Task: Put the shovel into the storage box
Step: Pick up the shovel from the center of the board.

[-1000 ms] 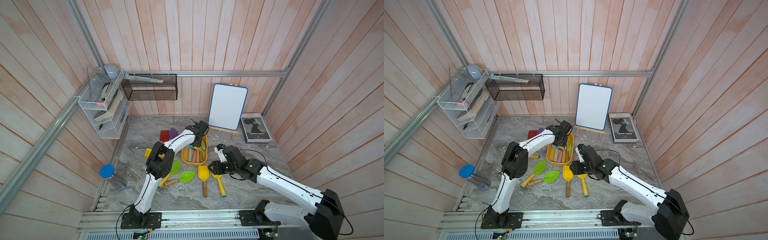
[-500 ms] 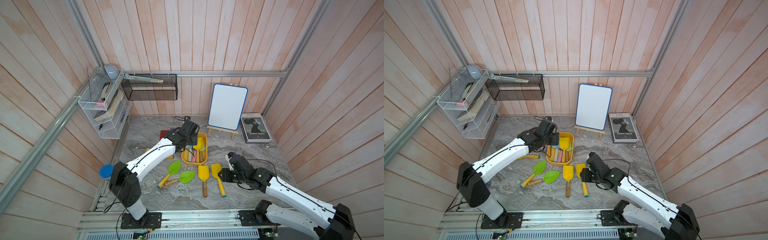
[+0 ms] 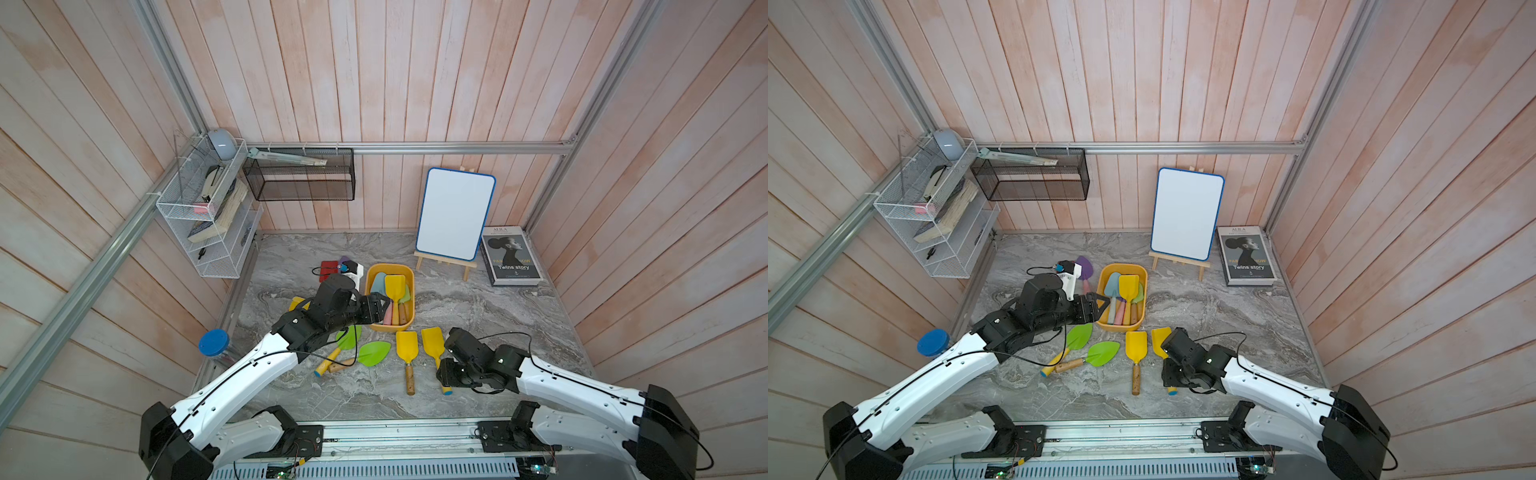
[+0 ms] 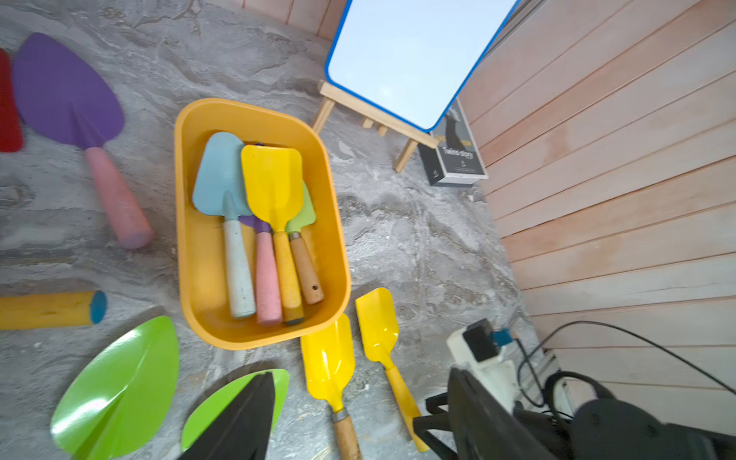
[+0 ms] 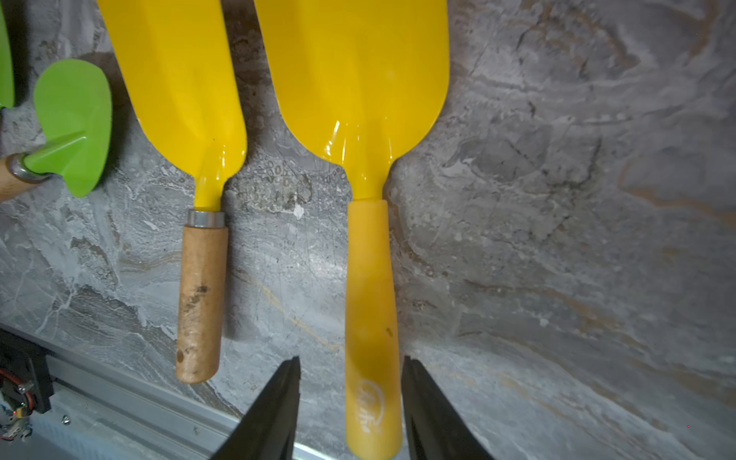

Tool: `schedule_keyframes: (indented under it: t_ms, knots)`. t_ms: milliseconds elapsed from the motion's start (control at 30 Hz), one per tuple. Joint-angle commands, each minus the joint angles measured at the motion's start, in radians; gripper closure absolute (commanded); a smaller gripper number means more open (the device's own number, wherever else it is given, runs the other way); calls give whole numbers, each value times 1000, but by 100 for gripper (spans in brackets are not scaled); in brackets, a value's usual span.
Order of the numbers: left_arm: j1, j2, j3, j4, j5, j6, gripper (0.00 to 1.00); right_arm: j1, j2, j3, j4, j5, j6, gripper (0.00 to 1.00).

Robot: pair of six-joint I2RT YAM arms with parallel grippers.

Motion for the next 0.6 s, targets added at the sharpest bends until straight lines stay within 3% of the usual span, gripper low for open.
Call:
schedule_keyframes:
  t_ms: [0, 567]
  knots:
    - [-25, -10, -44, 79, 61, -53, 26, 23, 23, -12, -7, 37, 36, 53]
    - [-81, 0, -81, 134, 48, -85, 26, 42, 114, -28, 4, 69, 52, 61]
